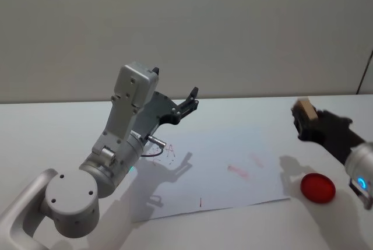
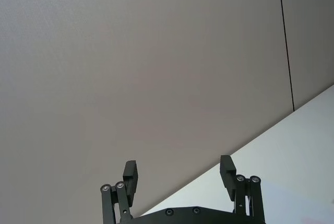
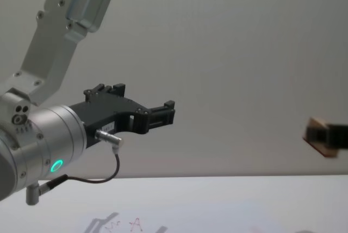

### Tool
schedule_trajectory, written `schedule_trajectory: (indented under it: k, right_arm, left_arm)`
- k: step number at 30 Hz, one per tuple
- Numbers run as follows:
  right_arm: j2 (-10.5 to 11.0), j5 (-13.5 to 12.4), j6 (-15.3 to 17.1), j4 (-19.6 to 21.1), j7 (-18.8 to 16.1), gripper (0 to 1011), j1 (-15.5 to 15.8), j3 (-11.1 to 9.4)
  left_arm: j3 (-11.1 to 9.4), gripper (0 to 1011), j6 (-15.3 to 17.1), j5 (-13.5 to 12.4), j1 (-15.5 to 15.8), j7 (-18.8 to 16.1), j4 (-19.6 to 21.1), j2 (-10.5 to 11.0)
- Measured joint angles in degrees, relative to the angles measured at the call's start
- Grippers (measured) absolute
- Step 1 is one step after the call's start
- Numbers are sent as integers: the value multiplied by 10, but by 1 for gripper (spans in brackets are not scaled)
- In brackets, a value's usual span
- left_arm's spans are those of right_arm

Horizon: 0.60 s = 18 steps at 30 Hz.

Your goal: Use the one hand to pick up the stamp and affix it onto the A4 paper.

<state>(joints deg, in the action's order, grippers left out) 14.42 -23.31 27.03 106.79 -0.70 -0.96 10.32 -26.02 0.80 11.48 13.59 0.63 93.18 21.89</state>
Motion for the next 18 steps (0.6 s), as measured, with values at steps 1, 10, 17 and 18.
schedule_trajectory:
  k: [1,10,17,18]
  right_arm:
    - [0,0,0,0,0,219,0,0]
    - [37,-4,32,26,12,219,49,-12]
    - [57,8,42,31,11,219,69,-17]
    - [59,10,43,31,10,219,71,-17]
  left_arm:
    - [0,1001,0,0,0,0,0,0]
    - [0,1001,0,0,0,0,0,0]
    - [0,1001,0,0,0,0,0,0]
    - [0,1001,0,0,0,0,0,0]
